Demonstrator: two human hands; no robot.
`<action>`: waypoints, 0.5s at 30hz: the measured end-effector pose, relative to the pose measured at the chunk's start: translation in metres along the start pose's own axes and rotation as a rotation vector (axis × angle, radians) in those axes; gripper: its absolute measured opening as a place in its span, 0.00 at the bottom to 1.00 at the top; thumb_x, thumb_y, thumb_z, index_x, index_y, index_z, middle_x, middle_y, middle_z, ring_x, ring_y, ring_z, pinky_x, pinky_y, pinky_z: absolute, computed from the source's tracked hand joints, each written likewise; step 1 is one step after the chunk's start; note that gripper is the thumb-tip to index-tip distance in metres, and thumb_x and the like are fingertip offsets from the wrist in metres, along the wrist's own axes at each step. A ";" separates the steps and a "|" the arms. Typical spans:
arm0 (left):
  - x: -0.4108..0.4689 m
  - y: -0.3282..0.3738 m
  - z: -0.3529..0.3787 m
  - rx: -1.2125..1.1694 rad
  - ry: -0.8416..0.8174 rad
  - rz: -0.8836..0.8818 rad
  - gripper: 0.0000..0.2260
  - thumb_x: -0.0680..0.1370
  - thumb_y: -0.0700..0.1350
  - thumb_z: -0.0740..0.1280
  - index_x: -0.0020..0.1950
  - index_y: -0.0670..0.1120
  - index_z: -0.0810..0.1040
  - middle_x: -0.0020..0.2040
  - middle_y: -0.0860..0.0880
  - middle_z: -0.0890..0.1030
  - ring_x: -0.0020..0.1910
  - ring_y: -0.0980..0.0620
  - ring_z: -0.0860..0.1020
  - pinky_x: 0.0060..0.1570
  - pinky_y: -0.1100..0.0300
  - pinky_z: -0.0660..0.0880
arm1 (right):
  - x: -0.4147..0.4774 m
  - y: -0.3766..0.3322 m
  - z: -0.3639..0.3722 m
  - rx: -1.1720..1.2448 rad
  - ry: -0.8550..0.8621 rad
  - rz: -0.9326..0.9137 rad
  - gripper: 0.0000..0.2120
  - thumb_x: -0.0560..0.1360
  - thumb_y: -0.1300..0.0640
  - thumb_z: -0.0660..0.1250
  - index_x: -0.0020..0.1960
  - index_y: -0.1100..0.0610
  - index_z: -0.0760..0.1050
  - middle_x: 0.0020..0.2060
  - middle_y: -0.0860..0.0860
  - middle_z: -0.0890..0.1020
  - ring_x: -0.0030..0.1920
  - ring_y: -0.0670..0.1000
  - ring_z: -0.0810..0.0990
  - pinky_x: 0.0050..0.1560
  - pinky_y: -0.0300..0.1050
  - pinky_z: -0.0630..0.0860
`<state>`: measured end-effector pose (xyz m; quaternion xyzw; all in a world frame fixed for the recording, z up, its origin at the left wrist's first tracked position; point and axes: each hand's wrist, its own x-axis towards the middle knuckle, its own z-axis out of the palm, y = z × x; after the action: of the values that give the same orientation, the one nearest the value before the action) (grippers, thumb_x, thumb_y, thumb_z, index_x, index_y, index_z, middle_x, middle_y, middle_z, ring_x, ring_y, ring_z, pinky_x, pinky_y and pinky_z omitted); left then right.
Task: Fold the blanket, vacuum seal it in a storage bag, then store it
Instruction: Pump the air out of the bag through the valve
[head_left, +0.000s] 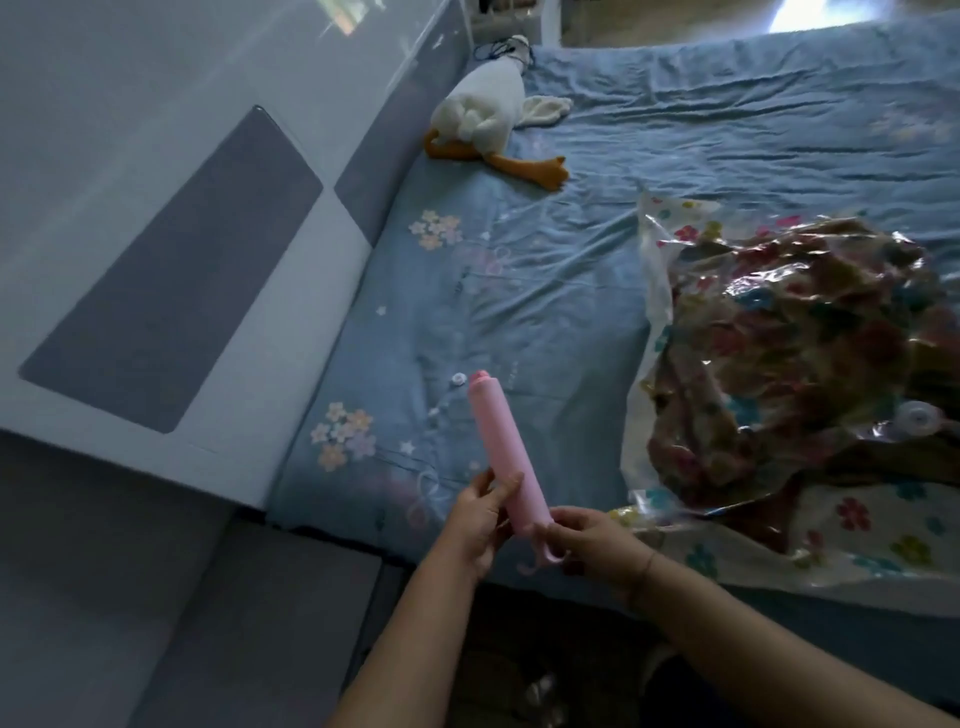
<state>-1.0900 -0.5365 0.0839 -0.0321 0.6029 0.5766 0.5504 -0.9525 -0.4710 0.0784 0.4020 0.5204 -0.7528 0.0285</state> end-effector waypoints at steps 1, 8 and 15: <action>0.000 0.004 -0.010 0.004 0.013 -0.004 0.09 0.79 0.39 0.66 0.59 0.43 0.75 0.44 0.44 0.81 0.38 0.50 0.80 0.30 0.61 0.78 | 0.005 -0.002 0.011 0.054 -0.014 0.013 0.05 0.78 0.59 0.64 0.50 0.59 0.78 0.34 0.53 0.75 0.28 0.42 0.71 0.27 0.33 0.67; 0.023 0.019 -0.054 -0.090 0.187 0.036 0.17 0.77 0.40 0.69 0.65 0.40 0.74 0.53 0.41 0.81 0.47 0.44 0.81 0.37 0.54 0.82 | 0.058 -0.025 0.044 0.037 -0.051 0.083 0.05 0.78 0.59 0.65 0.49 0.55 0.79 0.35 0.54 0.77 0.31 0.45 0.72 0.28 0.34 0.69; 0.080 0.051 -0.076 -0.103 0.332 0.072 0.22 0.74 0.41 0.72 0.68 0.42 0.73 0.60 0.39 0.80 0.57 0.40 0.79 0.49 0.49 0.80 | 0.131 -0.055 0.050 -0.064 -0.062 0.115 0.05 0.77 0.57 0.65 0.49 0.57 0.79 0.36 0.54 0.79 0.35 0.47 0.75 0.37 0.38 0.72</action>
<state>-1.2036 -0.5277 0.0406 -0.1334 0.6559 0.6130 0.4199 -1.0953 -0.4369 0.0437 0.4064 0.5192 -0.7450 0.1007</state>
